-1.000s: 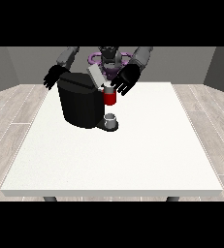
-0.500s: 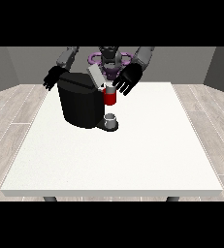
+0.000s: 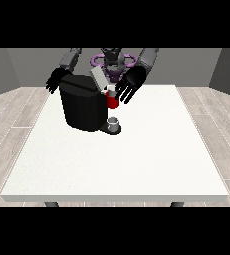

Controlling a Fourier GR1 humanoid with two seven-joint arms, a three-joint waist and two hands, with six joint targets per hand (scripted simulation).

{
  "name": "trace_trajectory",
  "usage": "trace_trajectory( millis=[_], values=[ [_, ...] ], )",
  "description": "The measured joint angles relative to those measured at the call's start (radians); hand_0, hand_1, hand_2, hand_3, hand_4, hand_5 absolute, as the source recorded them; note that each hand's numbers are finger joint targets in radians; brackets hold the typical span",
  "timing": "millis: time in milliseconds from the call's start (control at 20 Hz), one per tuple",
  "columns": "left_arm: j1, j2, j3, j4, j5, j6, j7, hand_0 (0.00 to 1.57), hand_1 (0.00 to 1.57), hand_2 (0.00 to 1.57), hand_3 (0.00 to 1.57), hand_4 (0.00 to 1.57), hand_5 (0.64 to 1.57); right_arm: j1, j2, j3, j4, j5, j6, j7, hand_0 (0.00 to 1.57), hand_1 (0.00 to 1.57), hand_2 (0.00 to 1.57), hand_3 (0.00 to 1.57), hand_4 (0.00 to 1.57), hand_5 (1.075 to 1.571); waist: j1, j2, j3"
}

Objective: Insert the coffee pod into the coffee machine and close the lid

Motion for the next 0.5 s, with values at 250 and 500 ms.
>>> trace_trajectory(
  millis=[250, 500],
  values=[
    [-0.006, 0.011, -0.008, -0.001, -0.019, -0.014, 0.007, 0.00, 0.00, 0.00, 0.00, 0.00, 1.571, -0.009, -0.020, -0.020, 0.010, -0.010, 0.010, -0.004, 0.00, 0.00, 0.00, 0.00, 0.39, 1.571, 0.001, -0.001, -0.0005],
    [0.006, -0.017, -0.020, -0.013, -0.028, -0.035, 0.026, 0.00, 0.00, 0.00, 0.00, 0.00, 1.571, 0.019, -0.022, -0.035, 0.050, -0.020, 0.020, -0.041, 0.00, 0.00, 0.00, 0.00, 0.41, 1.571, 0.024, -0.038, -0.0020]
  ],
)
